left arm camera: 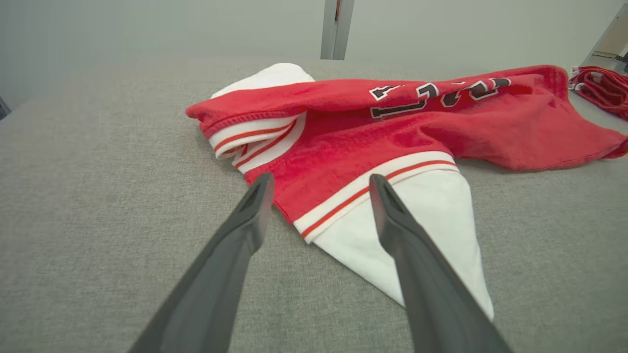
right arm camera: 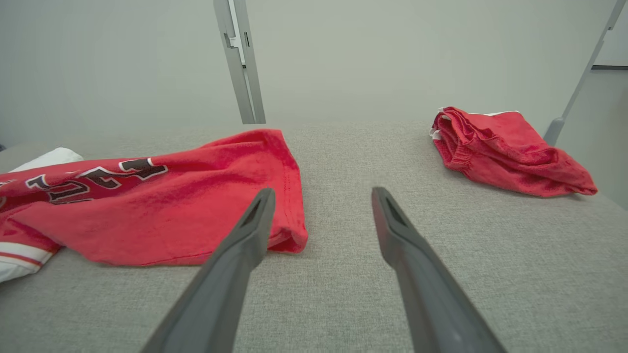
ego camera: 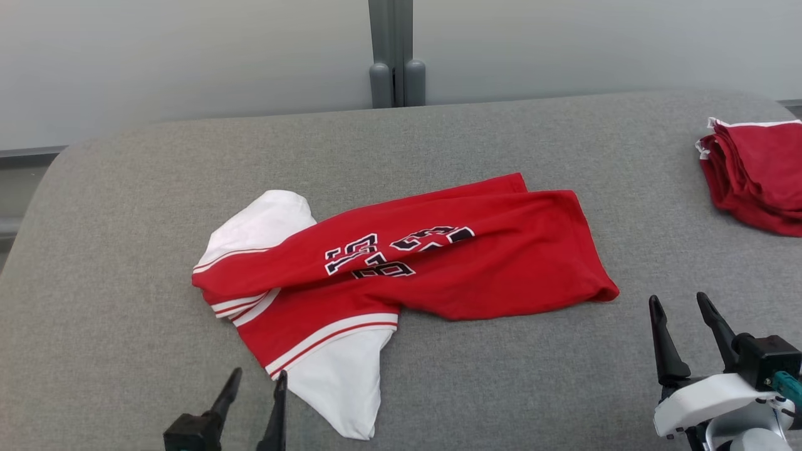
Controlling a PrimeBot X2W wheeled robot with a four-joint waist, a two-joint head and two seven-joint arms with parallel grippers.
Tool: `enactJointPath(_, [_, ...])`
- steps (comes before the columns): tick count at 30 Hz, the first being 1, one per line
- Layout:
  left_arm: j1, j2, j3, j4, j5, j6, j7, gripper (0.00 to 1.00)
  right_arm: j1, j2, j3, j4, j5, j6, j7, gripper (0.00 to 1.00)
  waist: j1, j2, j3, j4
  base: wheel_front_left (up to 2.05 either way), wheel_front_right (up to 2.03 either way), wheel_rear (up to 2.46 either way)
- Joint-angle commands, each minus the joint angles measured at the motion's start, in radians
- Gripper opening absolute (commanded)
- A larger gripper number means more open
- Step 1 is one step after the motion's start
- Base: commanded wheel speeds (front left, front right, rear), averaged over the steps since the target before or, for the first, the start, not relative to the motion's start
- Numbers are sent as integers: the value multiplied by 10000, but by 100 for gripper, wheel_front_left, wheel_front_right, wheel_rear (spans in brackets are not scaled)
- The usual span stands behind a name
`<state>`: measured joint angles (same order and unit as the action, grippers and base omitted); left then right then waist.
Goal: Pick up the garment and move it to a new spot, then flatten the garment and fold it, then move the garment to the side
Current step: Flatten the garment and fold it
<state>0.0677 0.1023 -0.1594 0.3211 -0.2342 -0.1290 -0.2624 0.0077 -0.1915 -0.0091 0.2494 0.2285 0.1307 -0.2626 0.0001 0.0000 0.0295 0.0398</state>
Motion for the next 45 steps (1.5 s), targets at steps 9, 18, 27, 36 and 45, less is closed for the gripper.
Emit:
enactJointPath(9, [-340, 77, -1715, 1244, -1194, -27, -7, 100, -1380, -149, 335, 1976, 4, 0, -25, 100, -1, 0, 523, 100, 0, 0, 0])
enactJointPath(18, [-874, 50, -2978, 2325, -2297, -28, 61, 100, -2501, -237, 899, 3475, 376, 0, -27, 100, -1, 0, 925, 172, 0, 0, 0])
enactJointPath(27, [-1649, -135, -3910, 3139, -3481, -28, 125, 100, -3209, -190, 1321, 4265, 730, 2, -27, 100, -1, 0, 1273, 224, 0, 0, 0])
enactJointPath(36, [-2406, -215, -4876, 3339, -4534, -30, 85, 42, -3575, -196, 1828, 5275, 1623, 2, -26, 29, -1, 0, 1482, 429, 0, 0, 0])
enactJointPath(45, [-2849, -85, -4433, 2569, -5599, -30, -7, 0, -3358, -447, 2125, 4389, 2112, 2, -26, 0, -1, 0, 1365, 431, 0, 0, 0])
